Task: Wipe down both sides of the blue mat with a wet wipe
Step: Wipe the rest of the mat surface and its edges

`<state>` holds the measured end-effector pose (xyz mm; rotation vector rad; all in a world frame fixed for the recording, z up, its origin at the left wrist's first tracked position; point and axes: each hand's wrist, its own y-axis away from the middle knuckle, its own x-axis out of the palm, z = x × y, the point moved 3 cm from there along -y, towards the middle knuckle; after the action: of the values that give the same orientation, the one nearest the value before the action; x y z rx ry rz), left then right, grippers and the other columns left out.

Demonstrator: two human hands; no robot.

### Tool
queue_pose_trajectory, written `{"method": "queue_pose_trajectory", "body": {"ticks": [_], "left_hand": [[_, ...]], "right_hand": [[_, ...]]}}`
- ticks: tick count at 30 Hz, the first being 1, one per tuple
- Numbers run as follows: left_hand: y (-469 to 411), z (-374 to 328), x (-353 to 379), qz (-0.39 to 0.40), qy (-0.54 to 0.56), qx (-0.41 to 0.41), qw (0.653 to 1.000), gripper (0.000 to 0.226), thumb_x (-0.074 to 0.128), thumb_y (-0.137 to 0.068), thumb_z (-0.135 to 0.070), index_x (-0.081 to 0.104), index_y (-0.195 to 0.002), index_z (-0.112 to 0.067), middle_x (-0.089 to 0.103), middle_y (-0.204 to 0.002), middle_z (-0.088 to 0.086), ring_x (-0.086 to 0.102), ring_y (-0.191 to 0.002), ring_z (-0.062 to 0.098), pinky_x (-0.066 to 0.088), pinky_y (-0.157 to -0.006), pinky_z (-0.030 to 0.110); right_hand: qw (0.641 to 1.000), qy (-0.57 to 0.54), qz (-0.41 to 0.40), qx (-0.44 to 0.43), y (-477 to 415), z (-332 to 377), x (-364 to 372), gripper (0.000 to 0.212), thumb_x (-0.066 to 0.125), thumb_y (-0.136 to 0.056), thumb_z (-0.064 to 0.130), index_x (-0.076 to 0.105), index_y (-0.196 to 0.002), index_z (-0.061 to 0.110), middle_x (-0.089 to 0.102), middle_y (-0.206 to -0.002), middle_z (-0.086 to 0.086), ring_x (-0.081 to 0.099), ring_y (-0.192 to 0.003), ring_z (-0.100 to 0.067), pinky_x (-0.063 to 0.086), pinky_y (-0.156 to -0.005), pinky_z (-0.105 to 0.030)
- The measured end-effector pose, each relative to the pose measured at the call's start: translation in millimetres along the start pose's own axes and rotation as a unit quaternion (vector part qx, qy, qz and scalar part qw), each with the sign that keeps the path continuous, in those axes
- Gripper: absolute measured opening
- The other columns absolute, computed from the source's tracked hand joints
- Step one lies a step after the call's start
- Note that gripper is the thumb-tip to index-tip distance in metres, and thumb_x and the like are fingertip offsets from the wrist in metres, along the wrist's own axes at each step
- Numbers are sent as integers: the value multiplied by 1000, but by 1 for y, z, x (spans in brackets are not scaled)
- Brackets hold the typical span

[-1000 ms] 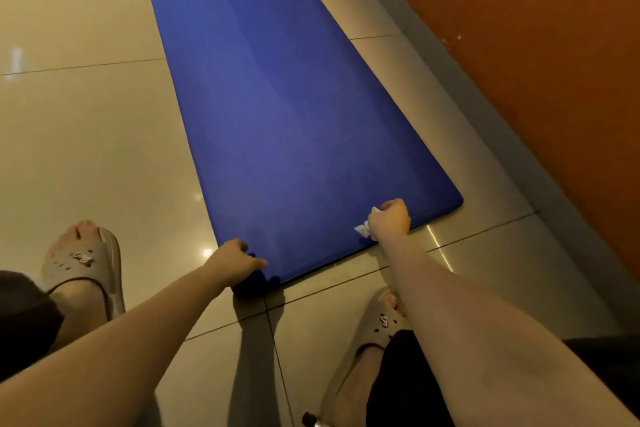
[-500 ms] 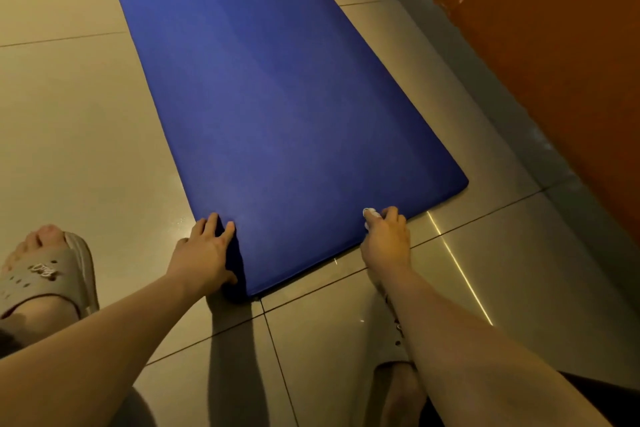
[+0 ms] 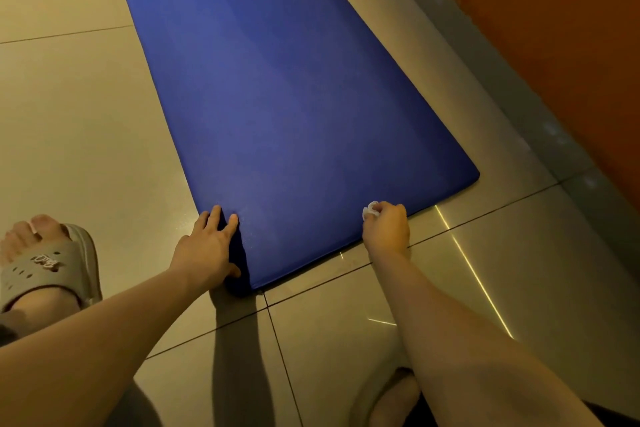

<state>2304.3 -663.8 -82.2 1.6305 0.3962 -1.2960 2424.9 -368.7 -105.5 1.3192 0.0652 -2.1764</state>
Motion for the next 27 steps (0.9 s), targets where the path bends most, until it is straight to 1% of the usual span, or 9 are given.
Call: {"method": "queue_pose_trajectory", "body": {"ticks": [3, 5, 8, 11, 14, 16, 23, 25, 27], "left_hand": [[0, -2, -2, -2, -3, -3, 1000, 109, 73, -83, -59, 5, -160, -25, 2, -167, 10, 12, -152, 33, 46, -108, 41], [1, -2, -3, -4, -2, -4, 1000, 109, 74, -82, -59, 6, -160, -25, 4, -166, 10, 14, -151, 33, 47, -107, 41], [3, -1, -3, 3, -2, -4, 1000, 109, 75, -81, -58, 6, -159, -25, 4, -165, 9, 14, -151, 33, 48, -107, 41], [2, -3, -6, 6, -1, -2, 1000, 111, 76, -81, -57, 6, -160, -24, 4, -165, 10, 13, -151, 33, 47, -107, 41], [2, -2, -5, 2, -3, -1, 1000, 111, 75, -81, -58, 6, -160, -23, 5, -165, 10, 13, -151, 33, 48, -107, 41], [3, -1, -4, 4, -2, 1, 1000, 111, 75, -81, -58, 6, -160, -23, 5, -165, 10, 13, -151, 33, 48, -107, 41], [1, 0, -1, -4, 4, 1, 1000, 111, 76, -80, -58, 7, -160, -24, 6, -165, 9, 14, -151, 32, 49, -104, 41], [0, 0, -1, -6, 7, -5, 1000, 112, 77, -79, -58, 7, -160, -25, 4, -166, 9, 12, -152, 32, 48, -105, 42], [0, -1, -2, -5, 7, -7, 1000, 111, 76, -80, -57, 7, -161, -25, 3, -167, 9, 10, -152, 32, 48, -106, 42]], "right_hand": [[999, -23, 14, -38, 12, -2, 4, 26, 56, -99, 18, 57, -124, 13, 54, -120, -6, 60, -98, -22, 55, -82, -34], [996, 5, 24, -81, 13, -8, 2, 29, 53, -96, 14, 57, -125, 14, 51, -119, -6, 55, -102, -25, 47, -81, -34], [998, 12, 39, -54, 6, -15, -2, 23, 57, -101, 25, 65, -121, 16, 61, -104, -1, 62, -92, -18, 55, -77, -30], [998, 17, 41, -36, 4, -14, -6, 20, 57, -101, 36, 68, -107, 19, 65, -91, 2, 64, -78, -13, 60, -72, -33], [997, 57, 21, -54, 9, -16, -4, 11, 57, -101, 32, 61, -99, 23, 56, -103, 2, 61, -79, -13, 60, -75, -38], [995, 69, 22, -63, 20, -23, 5, 11, 55, -101, 34, 57, -94, 26, 52, -102, 5, 59, -77, -11, 60, -74, -39], [979, 53, 69, -187, 78, -11, 43, 14, 52, -102, 37, 59, -107, 25, 50, -105, 12, 59, -84, -8, 57, -70, -26], [981, 36, 69, -176, 70, -13, 38, 13, 53, -102, 39, 57, -104, 27, 50, -101, 13, 59, -81, -8, 58, -70, -28], [992, 3, 42, -120, 48, -20, 24, 11, 55, -100, 41, 52, -100, 31, 53, -95, 13, 60, -77, -7, 60, -69, -34]]}}
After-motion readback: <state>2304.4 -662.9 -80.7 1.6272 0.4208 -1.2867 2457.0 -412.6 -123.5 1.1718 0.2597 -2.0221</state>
